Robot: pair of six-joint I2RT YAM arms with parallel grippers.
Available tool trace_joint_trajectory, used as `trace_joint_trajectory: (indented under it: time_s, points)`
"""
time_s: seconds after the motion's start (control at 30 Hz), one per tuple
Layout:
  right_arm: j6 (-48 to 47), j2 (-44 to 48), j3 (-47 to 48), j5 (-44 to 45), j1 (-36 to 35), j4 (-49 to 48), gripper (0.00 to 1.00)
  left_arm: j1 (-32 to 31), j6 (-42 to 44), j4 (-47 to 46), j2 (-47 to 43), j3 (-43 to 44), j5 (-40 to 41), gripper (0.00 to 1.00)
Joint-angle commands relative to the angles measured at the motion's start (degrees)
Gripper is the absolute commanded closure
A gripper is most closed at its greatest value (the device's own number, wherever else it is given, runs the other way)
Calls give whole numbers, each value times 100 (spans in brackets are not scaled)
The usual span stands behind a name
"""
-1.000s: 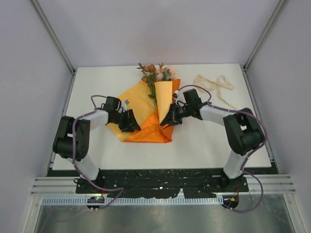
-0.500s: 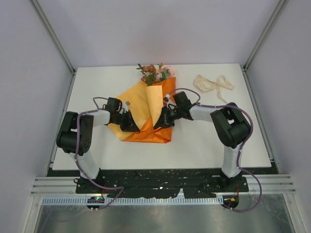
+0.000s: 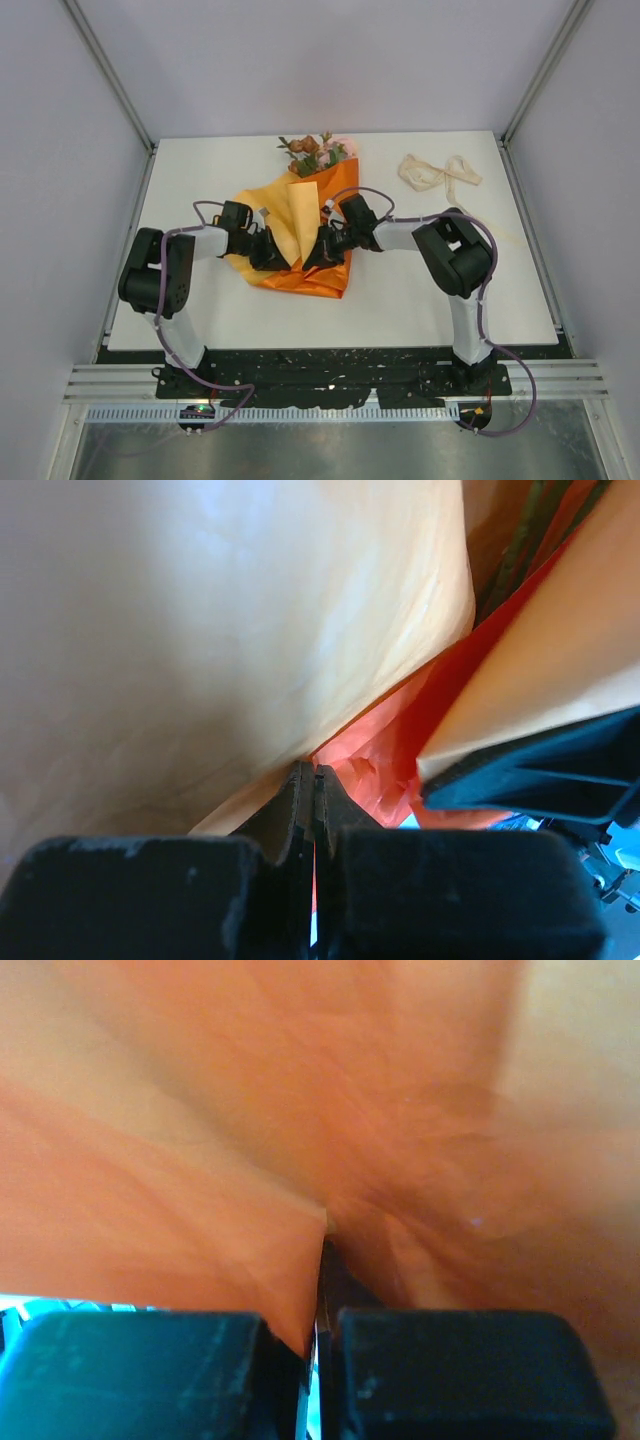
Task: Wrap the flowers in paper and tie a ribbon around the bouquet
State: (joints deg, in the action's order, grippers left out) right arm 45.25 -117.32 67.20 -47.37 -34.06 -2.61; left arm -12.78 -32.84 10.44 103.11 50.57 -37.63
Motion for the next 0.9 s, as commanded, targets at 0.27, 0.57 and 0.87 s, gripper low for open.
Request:
trace_joint_trajectory:
  time_s: [0.27,0.57,0.87]
  points:
    - [-210,-582,83,-35,-39,-380,45,520,-73,-577,-984,-530,72,52]
    - [-535,-406,-40,0,-30,-503,10,1251,-494,-1008,-2154,-768,-193,33]
    - [-685,-195,-58,44,-92,-574,5,1330,-1357,-1958,-1759,-224,-96,0]
